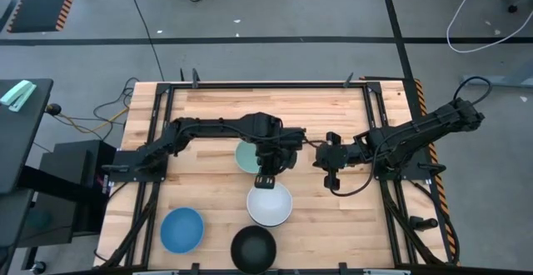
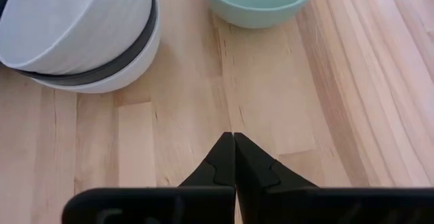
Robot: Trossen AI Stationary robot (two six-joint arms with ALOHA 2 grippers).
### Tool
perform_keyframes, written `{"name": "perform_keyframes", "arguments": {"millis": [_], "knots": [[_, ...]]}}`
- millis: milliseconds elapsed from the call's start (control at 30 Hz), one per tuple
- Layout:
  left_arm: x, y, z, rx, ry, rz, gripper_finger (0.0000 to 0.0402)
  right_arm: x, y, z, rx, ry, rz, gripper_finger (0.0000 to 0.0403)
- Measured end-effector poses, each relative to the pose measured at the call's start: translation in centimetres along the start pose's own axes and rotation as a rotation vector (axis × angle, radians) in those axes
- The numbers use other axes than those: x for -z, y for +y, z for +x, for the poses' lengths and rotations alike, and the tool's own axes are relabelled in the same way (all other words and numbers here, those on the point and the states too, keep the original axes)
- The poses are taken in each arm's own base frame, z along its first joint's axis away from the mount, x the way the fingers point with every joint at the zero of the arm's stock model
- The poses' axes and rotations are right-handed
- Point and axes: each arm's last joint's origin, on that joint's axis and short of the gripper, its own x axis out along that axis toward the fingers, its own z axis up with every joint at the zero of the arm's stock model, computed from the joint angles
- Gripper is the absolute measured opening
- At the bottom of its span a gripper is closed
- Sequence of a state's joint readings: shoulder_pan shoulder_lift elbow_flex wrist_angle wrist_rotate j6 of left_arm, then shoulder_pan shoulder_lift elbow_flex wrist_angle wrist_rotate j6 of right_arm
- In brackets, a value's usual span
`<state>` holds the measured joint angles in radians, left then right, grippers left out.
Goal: Nest bowls inside each other
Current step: Stack the white bowl on top of the top black bowl
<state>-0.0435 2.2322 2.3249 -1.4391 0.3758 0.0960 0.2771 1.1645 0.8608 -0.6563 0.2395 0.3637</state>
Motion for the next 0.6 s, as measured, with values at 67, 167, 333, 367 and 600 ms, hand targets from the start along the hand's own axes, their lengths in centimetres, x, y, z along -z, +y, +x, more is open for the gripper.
{"name": "perform_keyframes", "arguments": {"millis": [67,167,333,367,600], "knots": [[0.0,-0.4,0.2,0.013,0.002,0.008,0.0003,0.0,0.0,0.0,0.000,0.000,0.000,0.0002],[-0.1,-1.0,0.4,0.022,0.008,0.020,0.0003,0.0,0.0,0.0,0.000,0.000,0.000,0.0003],[-0.1,-1.9,0.8,0.046,0.009,0.041,0.0003,0.0,0.0,0.0,0.000,0.000,0.000,0.0002],[-0.2,-1.9,0.9,0.048,0.011,0.044,0.0002,0.0,0.0,0.0,0.000,0.000,0.000,0.0002],[-0.2,-0.9,1.8,0.048,0.015,0.027,0.0002,0.0,0.0,0.0,0.001,0.002,0.002,0.0002]]}}
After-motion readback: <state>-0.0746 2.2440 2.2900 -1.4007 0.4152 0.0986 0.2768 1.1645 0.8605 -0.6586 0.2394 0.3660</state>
